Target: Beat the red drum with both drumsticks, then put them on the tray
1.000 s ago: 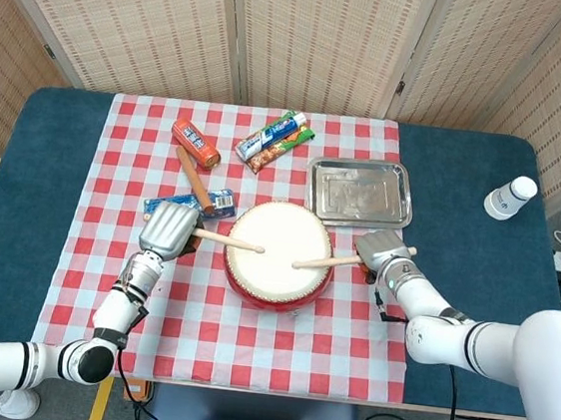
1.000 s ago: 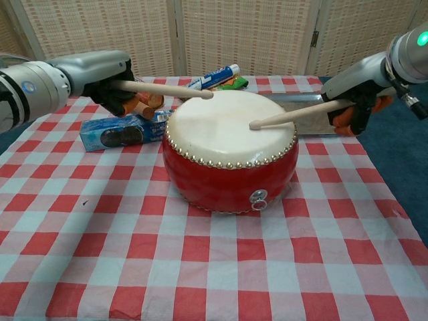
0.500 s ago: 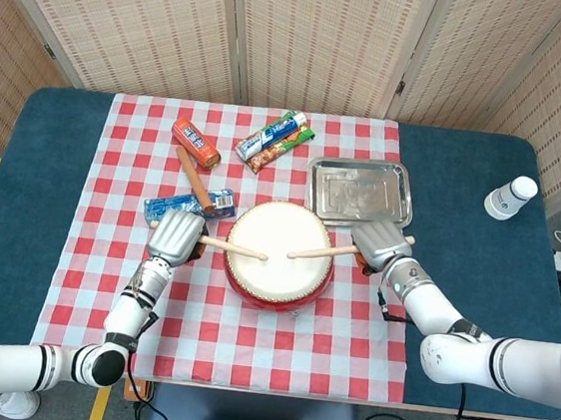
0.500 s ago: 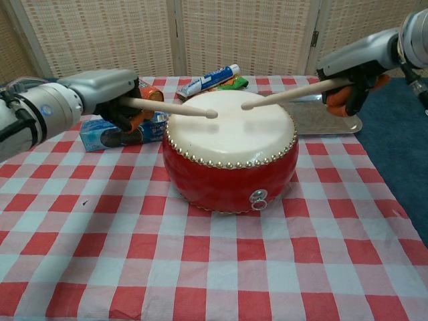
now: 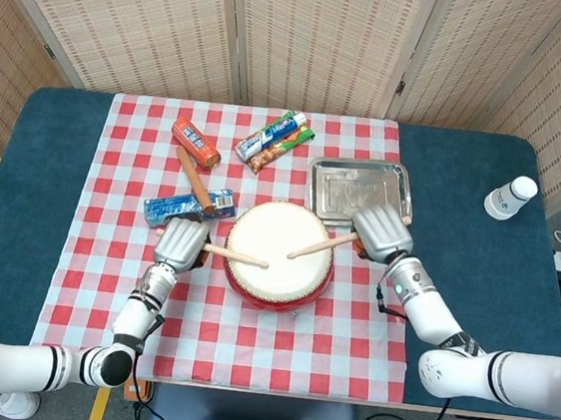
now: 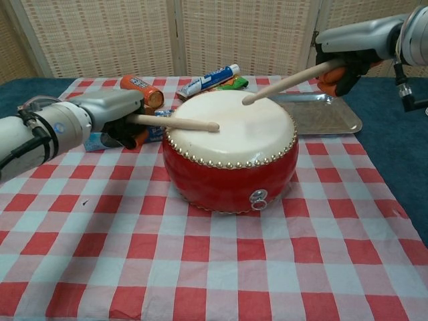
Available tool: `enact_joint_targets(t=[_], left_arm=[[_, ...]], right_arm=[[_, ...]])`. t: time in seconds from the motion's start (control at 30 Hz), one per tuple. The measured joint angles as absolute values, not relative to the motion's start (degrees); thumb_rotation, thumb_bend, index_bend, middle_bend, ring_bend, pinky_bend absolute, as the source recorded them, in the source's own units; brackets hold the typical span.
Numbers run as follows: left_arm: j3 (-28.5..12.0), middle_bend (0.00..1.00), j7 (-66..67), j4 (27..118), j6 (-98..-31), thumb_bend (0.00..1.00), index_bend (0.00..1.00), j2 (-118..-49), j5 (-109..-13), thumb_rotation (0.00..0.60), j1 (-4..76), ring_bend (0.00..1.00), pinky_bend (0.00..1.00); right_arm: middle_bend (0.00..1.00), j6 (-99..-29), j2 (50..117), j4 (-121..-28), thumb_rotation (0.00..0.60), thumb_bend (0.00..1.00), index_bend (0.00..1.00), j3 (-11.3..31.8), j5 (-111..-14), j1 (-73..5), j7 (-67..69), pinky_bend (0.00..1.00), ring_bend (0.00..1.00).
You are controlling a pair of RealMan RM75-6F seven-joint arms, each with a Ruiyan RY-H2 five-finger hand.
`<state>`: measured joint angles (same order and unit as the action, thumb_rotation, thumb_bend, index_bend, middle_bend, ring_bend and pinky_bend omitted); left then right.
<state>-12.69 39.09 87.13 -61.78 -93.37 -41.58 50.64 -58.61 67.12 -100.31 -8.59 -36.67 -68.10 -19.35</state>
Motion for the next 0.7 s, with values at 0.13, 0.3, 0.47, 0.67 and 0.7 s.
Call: enact_joint_targets(t=[0.13,0.3,0.47,0.67,0.7], left_arm=[[-13.34,1.00,38.23,88.49,-63.28,0.62,1.00,-92.65,-42.46,0.600,50.33,0.99,1.00],[-15.17,1.00,35.57,93.36,-65.97,0.62,1.00,-89.48,-45.58,0.600,49.40,0.99,1.00],[-15.08,1.00,35.91,92.58,-65.74,0.62,1.00,-90.06,-45.32,0.600,49.66,0.99,1.00],[-13.55,1.00,38.66,86.36,-63.25,0.62,1.00,-93.83,-41.38,0.600,50.73,0.99,1.00],[-13.58,1.00,38.94,86.00,-63.27,0.62,1.00,-94.06,-41.18,0.600,50.74,0.99,1.00]], right_arm=[[1.00,-56.68,68.12,-97.58,0.600,0.67,1.00,-7.32,-37.14,-66.62,-20.28,1.00,1.00],[1.00,-53.53,72.88,-91.35,0.600,0.67,1.00,-6.95,-34.40,-65.89,-24.36,1.00,1.00],[1.00,-53.77,74.64,-89.98,0.600,0.67,1.00,-4.27,-34.68,-64.32,-24.84,1.00,1.00],[1.00,-56.01,68.79,-96.44,0.600,0.67,1.00,0.22,-40.05,-61.53,-20.77,1.00,1.00],[1.00,-56.10,68.09,-96.96,0.600,0.67,1.00,0.80,-40.61,-61.04,-20.59,1.00,1.00]])
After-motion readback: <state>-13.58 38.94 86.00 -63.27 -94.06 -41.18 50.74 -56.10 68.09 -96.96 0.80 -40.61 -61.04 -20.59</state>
